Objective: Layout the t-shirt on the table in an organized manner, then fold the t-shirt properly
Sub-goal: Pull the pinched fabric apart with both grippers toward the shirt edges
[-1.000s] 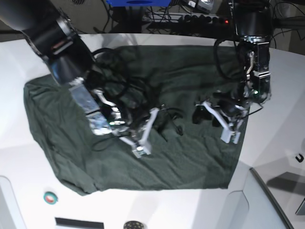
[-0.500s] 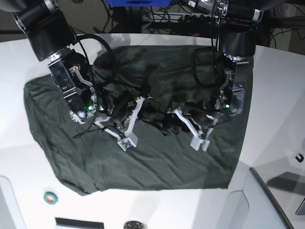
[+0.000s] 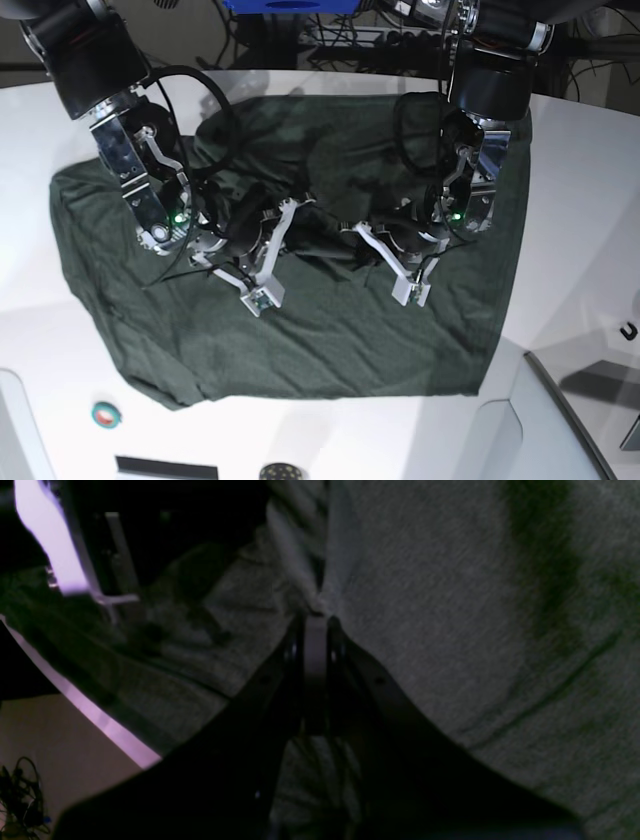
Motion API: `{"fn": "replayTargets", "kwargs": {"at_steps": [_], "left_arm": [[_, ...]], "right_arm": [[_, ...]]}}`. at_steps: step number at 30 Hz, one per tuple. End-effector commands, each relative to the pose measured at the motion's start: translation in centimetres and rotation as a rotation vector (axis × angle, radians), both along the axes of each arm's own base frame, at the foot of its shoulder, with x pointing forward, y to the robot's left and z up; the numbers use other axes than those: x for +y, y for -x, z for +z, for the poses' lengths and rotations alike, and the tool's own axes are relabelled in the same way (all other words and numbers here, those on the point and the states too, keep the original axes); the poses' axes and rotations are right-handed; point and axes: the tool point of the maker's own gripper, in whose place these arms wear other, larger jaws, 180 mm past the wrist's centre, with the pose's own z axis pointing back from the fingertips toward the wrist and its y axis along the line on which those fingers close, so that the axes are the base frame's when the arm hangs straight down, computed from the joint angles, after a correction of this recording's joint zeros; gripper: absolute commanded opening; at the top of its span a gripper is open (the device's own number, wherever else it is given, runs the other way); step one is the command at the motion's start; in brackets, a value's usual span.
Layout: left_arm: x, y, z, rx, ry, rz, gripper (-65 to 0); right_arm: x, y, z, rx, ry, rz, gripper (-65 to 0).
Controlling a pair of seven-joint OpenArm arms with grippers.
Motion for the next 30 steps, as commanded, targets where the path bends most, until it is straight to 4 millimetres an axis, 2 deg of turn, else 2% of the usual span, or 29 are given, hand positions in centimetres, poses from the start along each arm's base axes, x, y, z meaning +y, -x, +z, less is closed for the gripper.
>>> {"fn": "replayTargets", "kwargs": {"at_steps": [1,7,15,19,23,26,30], "left_arm": [[0.0,-1.9,2.1,-0.071,0.020,0.012,-65.0],[0.7,-3.3,5.1,-0.159,0.001,-0.003,-65.0],[3.9,-4.1,7.1,-0.223,-0.092,-0.025,-65.0],[5.5,-4.3,7.2,-0.261,-0.289,-0.088,-65.0],[7.1,-3.5,6.0,-0.261,-0.505,-0.160,-65.0],[8.3,-3.4,5.6,-0.256,-0.614,-0.191,-65.0],[9.5,-3.7,6.2,-0.271,-0.696,-0.202,-65.0]], "right_arm": [[0.4,-1.2,1.7,-0.054,-0.029,0.003,-64.4],[0.4,-1.2,1.6,-0.051,-0.028,0.003,-64.4],[0.7,-1.0,1.6,-0.051,-0.028,0.015,-64.4],[1.2,-0.3,1.3,-0.027,-0.029,0.029,-64.4],[3.3,0.5,1.7,-0.031,-0.069,0.108,-64.4],[4.3,0.9,1.9,-0.029,-0.091,0.124,-64.4],[5.2,1.2,2.0,-0.021,-0.111,0.128,-64.2]]}}
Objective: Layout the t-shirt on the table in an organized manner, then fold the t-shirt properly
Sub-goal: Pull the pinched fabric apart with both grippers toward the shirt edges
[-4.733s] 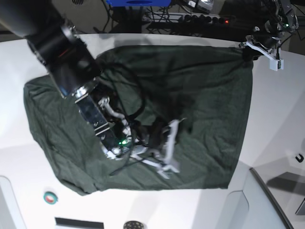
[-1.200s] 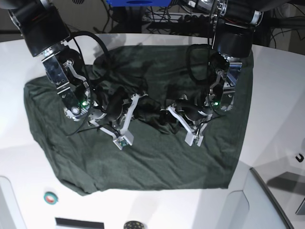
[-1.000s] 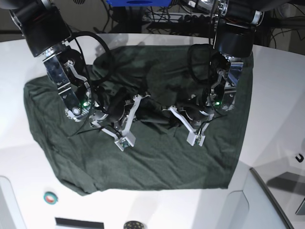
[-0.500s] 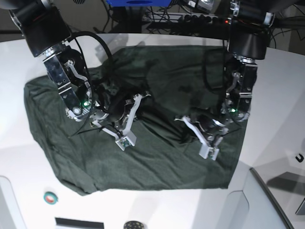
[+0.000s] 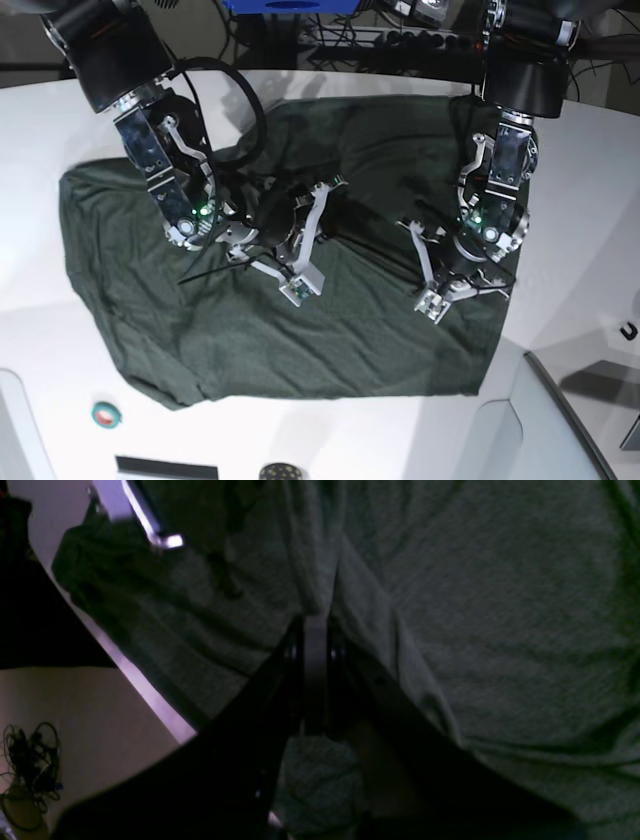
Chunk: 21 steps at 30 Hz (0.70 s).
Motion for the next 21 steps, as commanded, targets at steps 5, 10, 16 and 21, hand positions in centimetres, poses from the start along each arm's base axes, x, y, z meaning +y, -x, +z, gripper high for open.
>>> {"fn": "replayTargets", "kwargs": {"at_steps": [5,10,16,21], "left_arm": [[0.3,-1.1,3.1,-0.106,-0.074,-0.021,-65.0],[-0.2,-0.9,4.4,-0.145,-0.099,-0.033,-40.2],[0.3,-0.1,5.0,-0.165,-0.092,-0.015,-9.2],[2.5,2.4,7.5,-0.233,-0.054,0.091,-5.6]], "right_arm": [[0.4,-0.2,0.4,-0.004,-0.009,0.019,-63.5],[0.3,0.7,0.1,0.023,0.018,0.075,-55.4],[-3.4,-0.6,2.3,-0.061,0.011,-0.016,-45.3],[-12.7,-0.4,3.7,-0.124,0.064,-0.255,-45.3]]}}
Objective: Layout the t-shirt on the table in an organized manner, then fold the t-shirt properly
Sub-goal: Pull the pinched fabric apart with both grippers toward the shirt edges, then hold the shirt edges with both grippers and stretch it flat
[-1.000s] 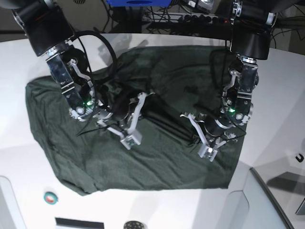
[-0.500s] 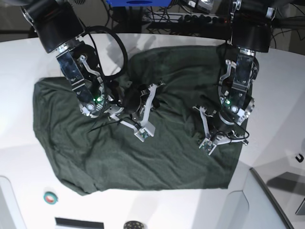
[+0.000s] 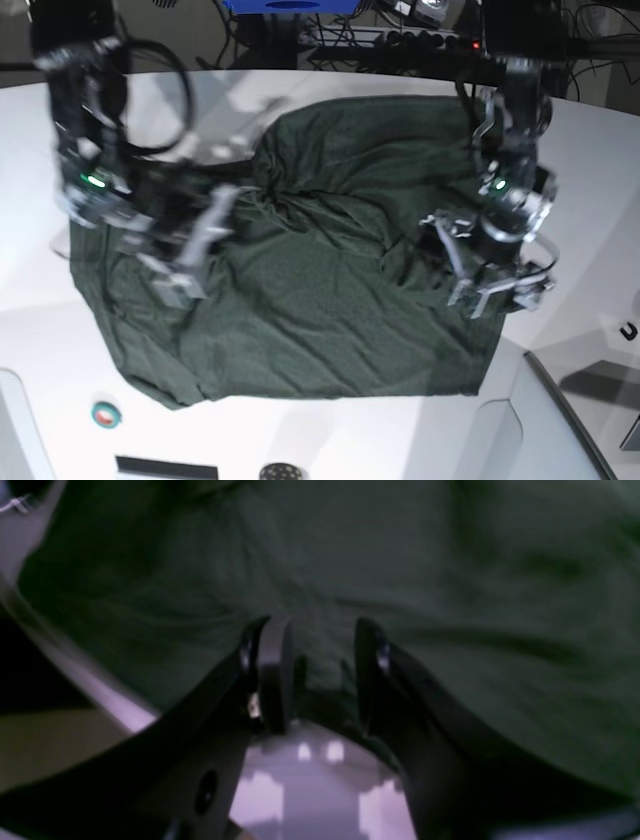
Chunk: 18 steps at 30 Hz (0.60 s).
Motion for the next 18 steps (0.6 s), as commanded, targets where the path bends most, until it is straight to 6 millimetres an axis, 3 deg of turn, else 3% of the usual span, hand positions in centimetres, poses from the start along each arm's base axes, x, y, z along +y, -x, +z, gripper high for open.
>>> {"fn": "replayTargets", "kwargs": {"at_steps": [1,3,5,6,8,10,13,18], "left_arm": [[0.3,0.8,0.6,-0.021,0.003,0.009,-5.6],[1.2,3.8,-0.9,0.028,0.002,0.039,-5.9],[1.7,6.6,-3.0,0.099,0.016,0.056,-12.2],[1.9,7.9,-4.0,0.132,0.043,0.071,-19.1],[2.5,9.7,-5.2,0.170,0.120,0.115,-39.8],[3.6,10.7,-6.1,0.191,0.184,0.173,-65.0],[5.3,11.9,-7.7,0.230,0.205,0.238,-65.0],[6.1,12.6,-10.0,0.243,0.230,0.255,-65.0]], "right_arm": [[-2.5,-0.2,0.8,-0.042,0.014,-0.070,-45.2],[-6.8,0.9,0.0,-0.045,0.061,-0.189,-45.3],[-9.3,1.7,-1.3,-0.036,0.094,-0.251,-45.6],[-9.9,2.2,-2.3,-0.017,0.110,-0.264,-46.8],[-10.8,2.9,-4.4,0.024,0.135,-0.279,-54.3],[-11.6,3.3,-6.0,0.049,0.162,-0.289,-63.5],[-12.6,3.3,-7.8,0.064,0.195,-0.302,-64.5],[-15.2,3.4,-10.4,0.107,0.254,-0.316,-64.5]]}}
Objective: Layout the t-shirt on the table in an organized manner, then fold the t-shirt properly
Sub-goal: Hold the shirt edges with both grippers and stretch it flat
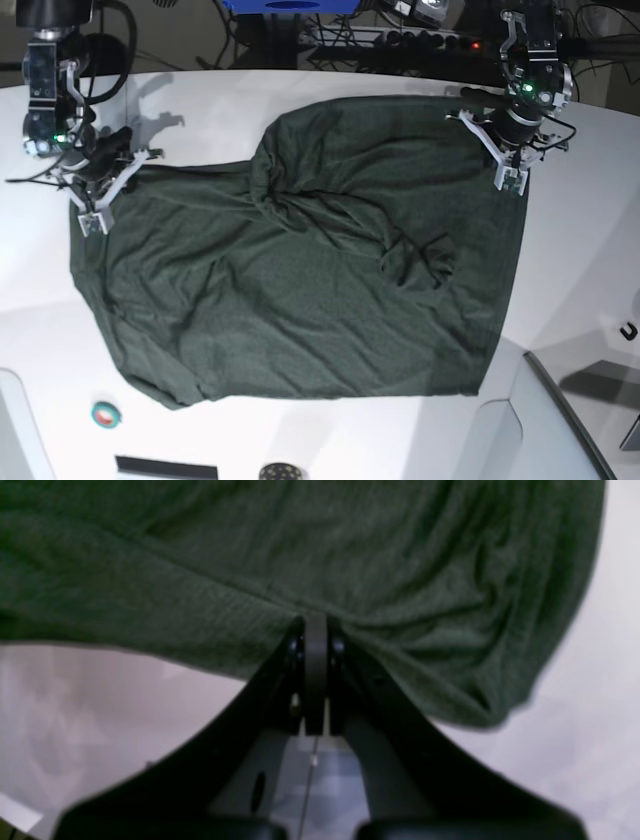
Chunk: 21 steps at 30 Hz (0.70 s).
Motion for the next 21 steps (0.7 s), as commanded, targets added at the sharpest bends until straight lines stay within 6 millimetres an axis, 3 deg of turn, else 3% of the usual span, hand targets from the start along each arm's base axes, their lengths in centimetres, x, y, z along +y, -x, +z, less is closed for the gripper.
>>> {"fn": "replayTargets", "kwargs": {"at_steps": [1,4,7,9,13,16,21], "left_arm": [[1.1,-0.5,0.5,-0.031,-0.019,-0.005,-65.0],[2.2,1.3,-1.9,0.030,-0.012,0.013,-65.0],[3.6,2.4,-3.0,0.050,-0.021,0.016,-65.0],[3.9,2.9,-3.5,0.057,-0.019,0.019,-65.0],[3.6,2.3,-2.9,0.038,-0.019,0.014,-65.0],[3.1,1.0,-1.3,-0.015,-0.021,-0.002,-65.0],[2.5,0.4,1.1,-0.058,-0.045,-0.033,-65.0]], "right_arm": [[-1.9,-0.5,0.4,-0.021,0.039,0.000,-64.5],[-4.6,-0.3,0.0,0.002,0.083,-0.011,-64.7],[-7.7,0.3,0.1,0.009,0.105,-0.085,-64.7],[-8.7,0.2,0.6,-0.003,0.110,-0.113,-64.7],[-7.9,-0.2,1.3,-0.023,0.099,-0.059,-64.5],[-7.4,0.4,1.9,-0.016,0.104,-0.037,-64.4],[-6.0,0.7,5.5,-0.054,0.149,0.032,-64.4]]}}
